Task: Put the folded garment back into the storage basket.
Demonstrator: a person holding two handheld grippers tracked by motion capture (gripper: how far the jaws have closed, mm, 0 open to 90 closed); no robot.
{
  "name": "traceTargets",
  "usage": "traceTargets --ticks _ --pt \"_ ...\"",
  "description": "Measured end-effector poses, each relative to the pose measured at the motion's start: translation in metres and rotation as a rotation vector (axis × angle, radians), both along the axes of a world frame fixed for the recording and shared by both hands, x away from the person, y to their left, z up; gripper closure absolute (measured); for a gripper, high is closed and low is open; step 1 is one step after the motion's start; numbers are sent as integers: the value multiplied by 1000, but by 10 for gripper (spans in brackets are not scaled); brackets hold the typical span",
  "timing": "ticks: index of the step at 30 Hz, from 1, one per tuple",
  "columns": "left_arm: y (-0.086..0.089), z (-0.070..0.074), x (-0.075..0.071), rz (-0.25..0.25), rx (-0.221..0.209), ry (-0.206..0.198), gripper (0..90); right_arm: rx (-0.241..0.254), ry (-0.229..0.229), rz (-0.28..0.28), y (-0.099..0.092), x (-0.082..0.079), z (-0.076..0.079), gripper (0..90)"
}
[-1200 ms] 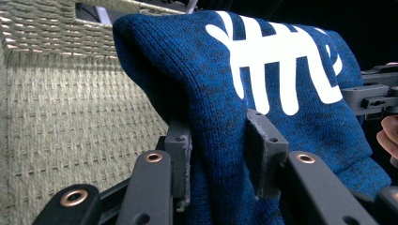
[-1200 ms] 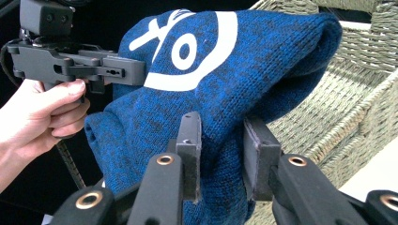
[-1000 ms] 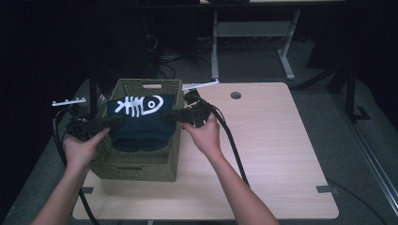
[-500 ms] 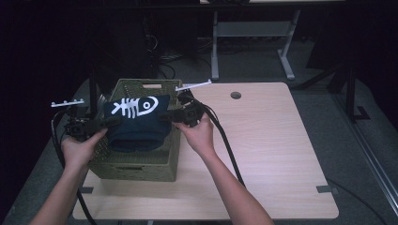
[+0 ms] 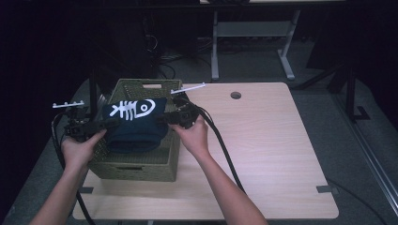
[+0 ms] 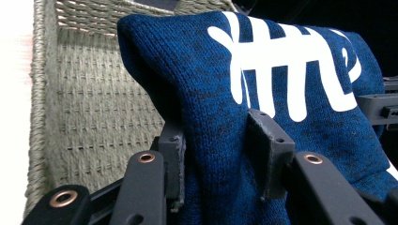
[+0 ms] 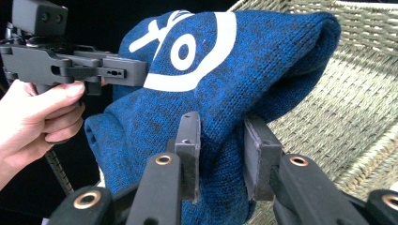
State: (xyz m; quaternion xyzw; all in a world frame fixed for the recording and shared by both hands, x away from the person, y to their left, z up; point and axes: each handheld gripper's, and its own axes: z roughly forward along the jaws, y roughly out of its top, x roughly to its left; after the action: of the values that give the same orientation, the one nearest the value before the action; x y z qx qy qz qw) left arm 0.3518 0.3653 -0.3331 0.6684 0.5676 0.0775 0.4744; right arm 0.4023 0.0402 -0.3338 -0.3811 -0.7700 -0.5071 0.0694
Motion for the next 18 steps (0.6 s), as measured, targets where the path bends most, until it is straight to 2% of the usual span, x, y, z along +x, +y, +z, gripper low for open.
traceTargets --ticks 3,7,14,18 --pt "0 -2 2 11 13 5 595 -11 7 -2 4 1 -4 702" --pt "-1 -6 4 9 53 21 574 -28 6 0 8 2 -10 700" --pt "-1 -12 8 14 84 45 576 -62 25 -6 11 2 -20 685" --pt "-1 -13 9 15 90 47 579 -82 16 -7 13 2 -23 678"
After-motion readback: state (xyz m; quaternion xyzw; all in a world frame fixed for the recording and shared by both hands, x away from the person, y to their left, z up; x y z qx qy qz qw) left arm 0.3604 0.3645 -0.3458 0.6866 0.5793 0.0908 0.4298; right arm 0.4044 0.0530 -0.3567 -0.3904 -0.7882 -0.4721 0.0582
